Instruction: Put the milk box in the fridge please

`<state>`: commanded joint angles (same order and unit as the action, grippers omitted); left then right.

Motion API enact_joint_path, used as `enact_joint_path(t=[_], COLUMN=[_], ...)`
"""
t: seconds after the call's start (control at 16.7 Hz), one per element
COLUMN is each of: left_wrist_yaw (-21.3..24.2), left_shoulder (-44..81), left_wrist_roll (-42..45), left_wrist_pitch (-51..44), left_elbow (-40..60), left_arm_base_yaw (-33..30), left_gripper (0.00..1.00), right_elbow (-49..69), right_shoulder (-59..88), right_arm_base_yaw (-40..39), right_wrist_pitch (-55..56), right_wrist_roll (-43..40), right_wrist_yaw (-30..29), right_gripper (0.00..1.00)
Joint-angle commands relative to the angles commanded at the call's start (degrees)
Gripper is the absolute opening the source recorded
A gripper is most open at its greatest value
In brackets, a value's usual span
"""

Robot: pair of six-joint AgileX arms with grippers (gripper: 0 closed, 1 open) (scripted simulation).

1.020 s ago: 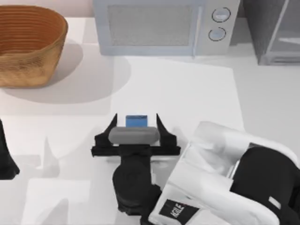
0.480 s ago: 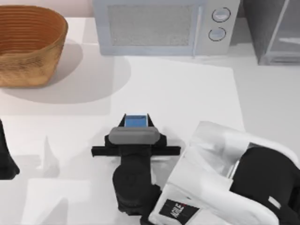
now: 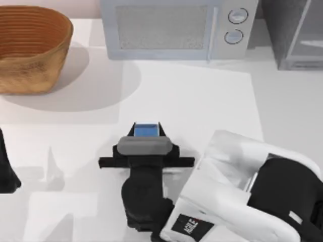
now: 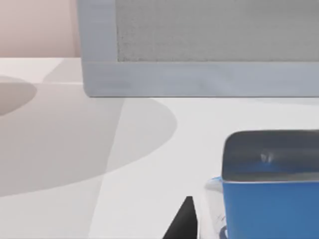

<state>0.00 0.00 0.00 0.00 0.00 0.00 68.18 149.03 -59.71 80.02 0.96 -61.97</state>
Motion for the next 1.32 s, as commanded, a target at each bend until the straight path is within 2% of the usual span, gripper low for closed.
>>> enact_joint_path(t=[0.36, 0.96, 1.32], left_wrist_yaw=[0.0, 0.0, 0.0], left_shoulder=[0.0, 0.0, 0.0], left_wrist_roll=[0.0, 0.0, 0.0], left_wrist_pitch=[0.0, 0.0, 0.0], left_elbow=[0.0, 0.0, 0.0], left_arm_base_yaw=[0.0, 0.0, 0.0], left_gripper=[1.0, 1.0, 1.0], right_elbow=[-0.4, -2.8, -2.7], right_shoulder=[-3.9, -26.5, -27.3], right_arm_base_yaw=[-0.2, -0.2, -0.2], right_wrist_pitch=[-3.3, -24.1, -24.9], right_wrist_roll=[0.2, 0.6, 0.8], right_wrist_yaw=[0.1, 0.2, 0.2], right_gripper=[0.0, 0.0, 0.0])
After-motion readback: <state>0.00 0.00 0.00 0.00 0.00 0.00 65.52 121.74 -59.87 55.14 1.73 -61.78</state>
